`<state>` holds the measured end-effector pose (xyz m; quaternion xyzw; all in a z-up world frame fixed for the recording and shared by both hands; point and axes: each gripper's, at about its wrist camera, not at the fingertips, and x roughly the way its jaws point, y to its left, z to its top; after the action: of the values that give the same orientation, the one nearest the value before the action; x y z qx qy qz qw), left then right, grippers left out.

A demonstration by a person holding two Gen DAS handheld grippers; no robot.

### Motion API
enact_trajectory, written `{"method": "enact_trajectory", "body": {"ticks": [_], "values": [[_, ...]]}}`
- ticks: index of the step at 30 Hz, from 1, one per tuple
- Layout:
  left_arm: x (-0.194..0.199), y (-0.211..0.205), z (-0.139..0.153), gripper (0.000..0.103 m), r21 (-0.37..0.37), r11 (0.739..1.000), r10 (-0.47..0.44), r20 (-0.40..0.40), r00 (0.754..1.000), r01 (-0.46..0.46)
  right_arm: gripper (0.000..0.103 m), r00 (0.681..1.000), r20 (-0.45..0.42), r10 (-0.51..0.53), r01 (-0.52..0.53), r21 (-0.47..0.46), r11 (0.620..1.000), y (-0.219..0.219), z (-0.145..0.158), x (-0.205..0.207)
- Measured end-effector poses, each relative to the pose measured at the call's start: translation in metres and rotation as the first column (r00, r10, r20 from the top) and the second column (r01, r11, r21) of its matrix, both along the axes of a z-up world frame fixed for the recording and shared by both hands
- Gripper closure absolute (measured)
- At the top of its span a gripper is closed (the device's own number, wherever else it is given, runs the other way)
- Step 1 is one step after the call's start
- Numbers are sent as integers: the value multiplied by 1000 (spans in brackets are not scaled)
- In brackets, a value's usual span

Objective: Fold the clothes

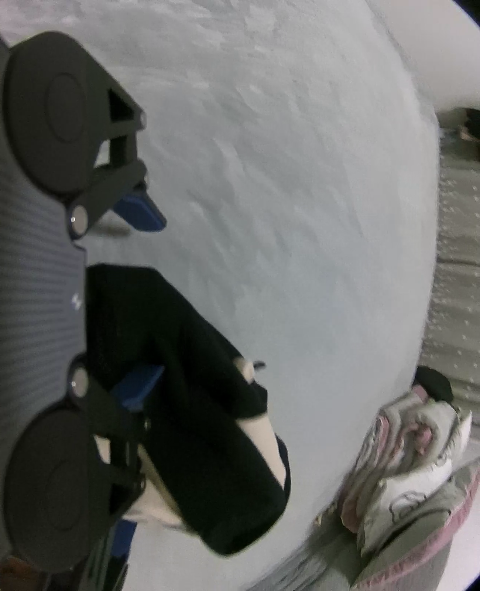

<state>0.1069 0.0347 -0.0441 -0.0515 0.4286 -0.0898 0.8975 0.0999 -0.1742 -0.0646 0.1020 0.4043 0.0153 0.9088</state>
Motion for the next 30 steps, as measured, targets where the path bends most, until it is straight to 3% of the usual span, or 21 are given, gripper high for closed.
{"method": "enact_trajectory", "body": {"ticks": [5,7,9,14,26,29,30], "values": [[-15,-6,8,62,15,998,-54,51,997,54,56,1000,30,-4,4,4,1000,4,9,-9],[-18,-7,10,87,6,999,-50,66,997,50,62,999,41,3,-3,6,1000,5,12,-13],[-21,-8,11,94,-12,1000,-28,81,996,29,70,998,55,8,-9,6,1000,5,16,-18],[-28,-8,22,96,-33,999,-19,128,992,23,76,996,91,6,-8,28,1000,-3,22,-26],[-58,1,42,95,-36,997,-66,197,978,75,77,995,97,31,-37,60,998,-12,34,-41],[-58,-2,40,86,-32,995,-91,189,978,99,77,994,97,47,-52,51,997,-11,36,-44],[-57,-4,39,69,-27,994,-98,189,977,105,77,994,95,50,-55,50,997,-11,36,-45]]}}
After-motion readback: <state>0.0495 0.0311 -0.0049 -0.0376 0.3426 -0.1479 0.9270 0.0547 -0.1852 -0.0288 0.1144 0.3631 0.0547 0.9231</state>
